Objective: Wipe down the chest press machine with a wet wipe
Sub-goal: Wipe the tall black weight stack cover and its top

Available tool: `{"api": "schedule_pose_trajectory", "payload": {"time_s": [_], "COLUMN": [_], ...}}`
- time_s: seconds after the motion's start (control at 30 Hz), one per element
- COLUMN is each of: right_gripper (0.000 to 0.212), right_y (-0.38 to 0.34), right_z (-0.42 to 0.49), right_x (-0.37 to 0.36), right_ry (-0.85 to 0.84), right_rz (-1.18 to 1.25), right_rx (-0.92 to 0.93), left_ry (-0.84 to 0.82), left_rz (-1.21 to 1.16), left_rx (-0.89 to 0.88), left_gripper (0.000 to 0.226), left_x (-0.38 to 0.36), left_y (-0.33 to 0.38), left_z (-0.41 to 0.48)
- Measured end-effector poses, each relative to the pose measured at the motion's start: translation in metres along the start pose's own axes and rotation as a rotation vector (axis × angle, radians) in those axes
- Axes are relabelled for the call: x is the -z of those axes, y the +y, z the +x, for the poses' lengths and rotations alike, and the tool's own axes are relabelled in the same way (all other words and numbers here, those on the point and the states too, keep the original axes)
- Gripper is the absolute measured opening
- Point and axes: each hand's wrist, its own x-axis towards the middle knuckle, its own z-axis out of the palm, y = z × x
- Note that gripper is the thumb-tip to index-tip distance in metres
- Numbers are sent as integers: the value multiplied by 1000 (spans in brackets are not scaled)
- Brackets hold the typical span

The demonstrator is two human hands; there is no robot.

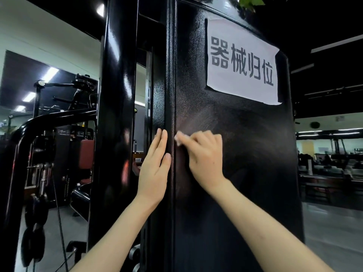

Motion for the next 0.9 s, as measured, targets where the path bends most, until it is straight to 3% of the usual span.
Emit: {"api": "schedule_pose_trajectory", "payload": {"time_s": [0.13, 0.3, 0.37, 0.47, 0.5, 0.57, 0.7, 0.8, 0.9], "right_gripper": [25, 28, 26, 28, 29, 25, 30, 35, 40], "right_y": [26, 25, 72, 142, 151, 140, 74, 42, 79], "right_z": [51, -21, -45, -76, -84, -89, -113, -138, -145], "right_x": [-13, 5, 20, 49, 53, 51, 40, 43, 49], "right_ry": [167, 18, 74, 178, 165, 161, 40, -11, -38], "right_rz": [-63, 55, -4, -37, -49, -43, -59, -26, -116], "right_rx": [-338, -122, -396, -1129, -1226, -1149, -544, -192, -167], "left_ry": [105, 160, 84, -68, -121, -185, -179, -168, -254], "left_rz": [169, 687, 876, 1085, 1143, 1226, 1280, 1308, 1335], "left_rx": [-13, -235, -334, -460, -496, -532, -532, -510, -567], "left_gripper": [50, 52, 51, 50, 50, 50, 48, 49, 50], "left_x": [-10, -9, -9, -15, -18, -25, -31, -34, -49], "left_y": [4, 6, 8, 14, 15, 16, 17, 20, 23], "left_z": [-6, -10, -7, 6, 9, 14, 15, 11, 4]}}
